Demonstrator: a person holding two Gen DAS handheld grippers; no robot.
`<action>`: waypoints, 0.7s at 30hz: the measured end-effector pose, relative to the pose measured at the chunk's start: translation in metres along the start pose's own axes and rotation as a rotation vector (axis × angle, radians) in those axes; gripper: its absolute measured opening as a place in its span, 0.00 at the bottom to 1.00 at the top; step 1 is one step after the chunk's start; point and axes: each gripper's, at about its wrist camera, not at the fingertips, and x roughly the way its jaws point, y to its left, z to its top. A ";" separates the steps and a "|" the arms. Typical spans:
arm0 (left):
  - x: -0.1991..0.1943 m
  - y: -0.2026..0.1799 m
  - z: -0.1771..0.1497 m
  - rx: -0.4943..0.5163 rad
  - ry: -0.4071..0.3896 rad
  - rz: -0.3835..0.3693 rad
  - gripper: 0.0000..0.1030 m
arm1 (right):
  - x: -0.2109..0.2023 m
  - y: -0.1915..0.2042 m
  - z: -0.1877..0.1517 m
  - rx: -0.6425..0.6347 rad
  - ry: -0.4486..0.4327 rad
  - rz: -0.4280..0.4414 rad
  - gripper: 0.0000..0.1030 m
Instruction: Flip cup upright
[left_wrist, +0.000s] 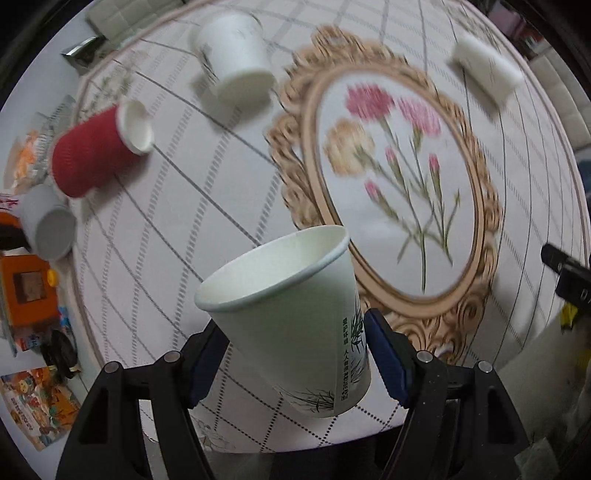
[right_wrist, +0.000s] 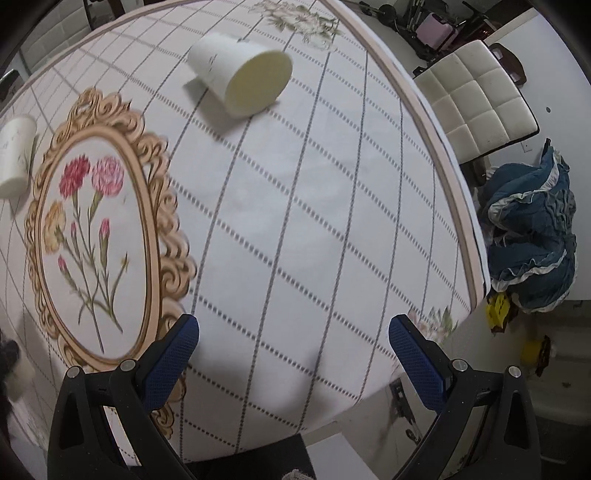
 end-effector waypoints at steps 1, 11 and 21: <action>0.006 -0.004 0.000 0.012 0.013 -0.008 0.69 | 0.002 0.000 -0.002 0.001 0.003 -0.001 1.00; 0.035 -0.021 0.022 0.023 0.056 -0.074 0.69 | 0.012 -0.011 -0.002 0.023 0.022 -0.036 1.00; 0.038 -0.013 0.037 -0.033 0.070 -0.144 0.97 | 0.024 -0.019 0.008 0.037 0.043 -0.028 1.00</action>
